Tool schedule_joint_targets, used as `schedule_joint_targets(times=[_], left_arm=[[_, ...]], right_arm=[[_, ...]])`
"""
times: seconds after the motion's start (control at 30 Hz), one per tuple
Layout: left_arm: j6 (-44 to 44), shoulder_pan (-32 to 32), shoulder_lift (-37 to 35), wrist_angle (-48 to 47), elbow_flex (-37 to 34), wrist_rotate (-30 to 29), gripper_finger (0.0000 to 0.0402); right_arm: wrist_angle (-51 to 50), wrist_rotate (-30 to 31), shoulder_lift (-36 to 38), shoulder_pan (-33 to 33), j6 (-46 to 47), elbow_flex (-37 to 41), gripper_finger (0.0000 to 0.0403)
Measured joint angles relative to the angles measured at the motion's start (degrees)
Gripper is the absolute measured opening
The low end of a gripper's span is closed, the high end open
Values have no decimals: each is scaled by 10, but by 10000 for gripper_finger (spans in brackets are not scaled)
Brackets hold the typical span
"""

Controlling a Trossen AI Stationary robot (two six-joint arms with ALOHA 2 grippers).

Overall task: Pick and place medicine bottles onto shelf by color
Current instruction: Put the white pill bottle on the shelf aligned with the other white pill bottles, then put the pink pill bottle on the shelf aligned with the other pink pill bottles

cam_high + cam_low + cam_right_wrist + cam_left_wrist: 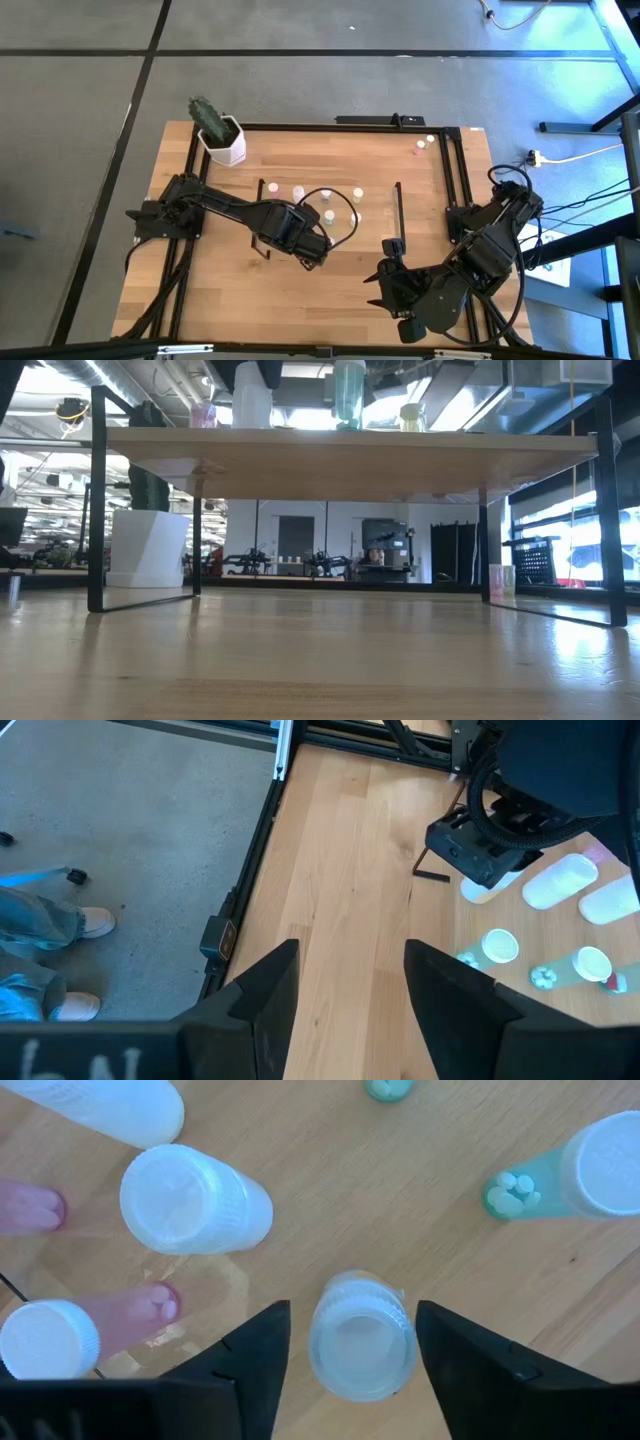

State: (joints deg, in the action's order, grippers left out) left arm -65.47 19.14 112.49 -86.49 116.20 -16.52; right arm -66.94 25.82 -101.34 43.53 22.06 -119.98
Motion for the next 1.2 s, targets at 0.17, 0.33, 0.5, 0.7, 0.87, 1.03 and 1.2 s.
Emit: schedule_joint_targets(times=[0.17, 0.33, 0.5, 0.7, 0.87, 1.03, 1.2], left_arm=[[1, 0, 0, 0, 0, -5, 236], [15, 2, 0, -11, 16, -6, 242], [16, 9, 0, -37, 51, -30, 242], [49, 13, -9, -36, 90, -55, 242], [63, 30, -20, -36, 122, -71, 242], [59, 79, -43, -35, 128, -136, 242], [56, 142, -45, -31, 128, -193, 242]], right_arm=[[0, 0, 0, 0, 0, 0, 183], [0, 0, 0, 0, 0, 0, 183], [0, 0, 0, 0, 0, 0, 183], [0, 0, 0, 0, 0, 0, 183], [0, 0, 0, 0, 0, 0, 183], [0, 0, 0, 0, 0, 0, 183], [1, 0, 0, 0, 0, 0, 183]])
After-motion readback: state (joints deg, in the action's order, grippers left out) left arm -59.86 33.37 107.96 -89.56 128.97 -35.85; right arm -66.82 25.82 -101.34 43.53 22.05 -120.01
